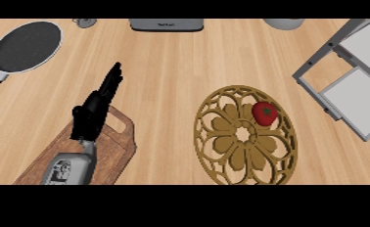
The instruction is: Pick the can from the placemat and place it in the tiered shelf
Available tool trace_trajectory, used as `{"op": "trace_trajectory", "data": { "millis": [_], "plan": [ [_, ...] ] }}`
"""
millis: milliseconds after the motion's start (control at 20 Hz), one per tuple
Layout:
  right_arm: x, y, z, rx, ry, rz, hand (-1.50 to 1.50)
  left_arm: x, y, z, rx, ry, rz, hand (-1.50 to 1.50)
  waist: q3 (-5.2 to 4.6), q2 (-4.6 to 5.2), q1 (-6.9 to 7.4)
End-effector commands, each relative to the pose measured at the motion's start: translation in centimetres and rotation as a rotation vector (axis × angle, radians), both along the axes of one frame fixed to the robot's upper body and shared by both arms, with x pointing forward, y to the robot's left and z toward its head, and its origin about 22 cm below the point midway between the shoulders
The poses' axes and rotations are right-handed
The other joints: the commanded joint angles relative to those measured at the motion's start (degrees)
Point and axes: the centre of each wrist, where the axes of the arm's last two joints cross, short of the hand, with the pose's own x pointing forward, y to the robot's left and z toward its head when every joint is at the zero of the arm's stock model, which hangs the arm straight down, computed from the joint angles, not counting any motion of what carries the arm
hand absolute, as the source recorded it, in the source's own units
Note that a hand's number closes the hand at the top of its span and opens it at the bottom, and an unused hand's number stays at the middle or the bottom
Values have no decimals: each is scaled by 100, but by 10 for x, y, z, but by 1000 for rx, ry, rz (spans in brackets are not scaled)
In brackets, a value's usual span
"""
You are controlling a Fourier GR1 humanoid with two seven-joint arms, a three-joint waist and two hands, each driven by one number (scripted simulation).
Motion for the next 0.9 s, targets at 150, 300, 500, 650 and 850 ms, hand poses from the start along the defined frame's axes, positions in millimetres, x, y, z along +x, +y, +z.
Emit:
{"op": "trace_trajectory", "data": {
  "millis": [150, 300, 500, 650, 850],
  "plan": [
    [43, 5, -23, -77, -54, -62, 150, 0, 23, -3, 9, 4, -14, 0, 1, 12, 52],
    [56, 8, -37, -150, -138, -10, 150, -1, -2, -11, -12, 7, -16, 0, 2, 13, 46],
    [81, 4, -50, -96, -106, -33, 150, 2, 8, -9, -1, 2, -5, 0, 0, 6, 13],
    [95, 16, -54, 197, -124, 99, 150, 5, -13, -13, 9, -2, -14, 0, 0, 20, 34],
    [109, 0, -63, 222, -104, 97, 150, -4, -5, 2, 8, -2, -16, 0, 3, -1, 29]
  ]
}}
